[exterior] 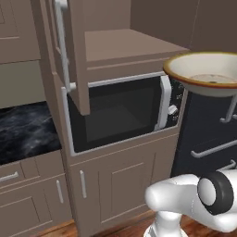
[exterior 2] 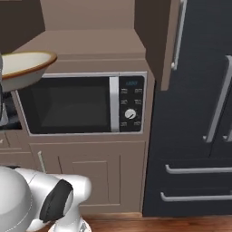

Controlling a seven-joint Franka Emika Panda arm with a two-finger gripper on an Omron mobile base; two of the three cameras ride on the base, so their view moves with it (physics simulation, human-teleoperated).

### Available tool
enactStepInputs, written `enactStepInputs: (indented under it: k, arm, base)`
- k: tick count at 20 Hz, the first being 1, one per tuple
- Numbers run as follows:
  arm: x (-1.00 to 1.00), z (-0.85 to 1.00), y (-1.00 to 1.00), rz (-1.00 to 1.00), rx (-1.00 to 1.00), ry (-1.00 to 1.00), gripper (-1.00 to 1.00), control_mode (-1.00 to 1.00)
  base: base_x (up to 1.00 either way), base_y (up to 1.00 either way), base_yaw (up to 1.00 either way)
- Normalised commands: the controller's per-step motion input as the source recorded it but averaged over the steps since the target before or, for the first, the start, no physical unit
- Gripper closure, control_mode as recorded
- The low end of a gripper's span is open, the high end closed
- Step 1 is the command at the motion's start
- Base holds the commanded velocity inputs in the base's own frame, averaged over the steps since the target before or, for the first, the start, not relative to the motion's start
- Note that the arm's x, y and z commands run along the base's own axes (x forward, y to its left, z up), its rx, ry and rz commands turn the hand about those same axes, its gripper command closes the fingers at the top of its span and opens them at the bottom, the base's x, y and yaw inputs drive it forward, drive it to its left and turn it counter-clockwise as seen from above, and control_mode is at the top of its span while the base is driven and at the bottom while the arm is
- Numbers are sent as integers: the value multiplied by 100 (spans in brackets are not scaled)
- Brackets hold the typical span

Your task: Move the bowls from the cabinet to the plates on the dining table.

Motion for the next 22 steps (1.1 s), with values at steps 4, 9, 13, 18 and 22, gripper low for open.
enactStepInputs:
  k: [4, 9, 13, 18, 22]
  arm:
    - [0, 0, 0, 0, 0, 0, 100, 100]
    - [0, 0, 0, 0, 0, 0, 100, 100]
    - [0, 0, 0, 0, 0, 0, 100, 100]
    - [0, 0, 0, 0, 0, 0, 100, 100]
    - [0, 0, 0, 0, 0, 0, 100, 100]
  base:
    - [-62, 14, -4]
    - [-56, 36, -2]
    - [-50, 46, -2]
    - [-47, 51, -2]
    - [-47, 51, -2]
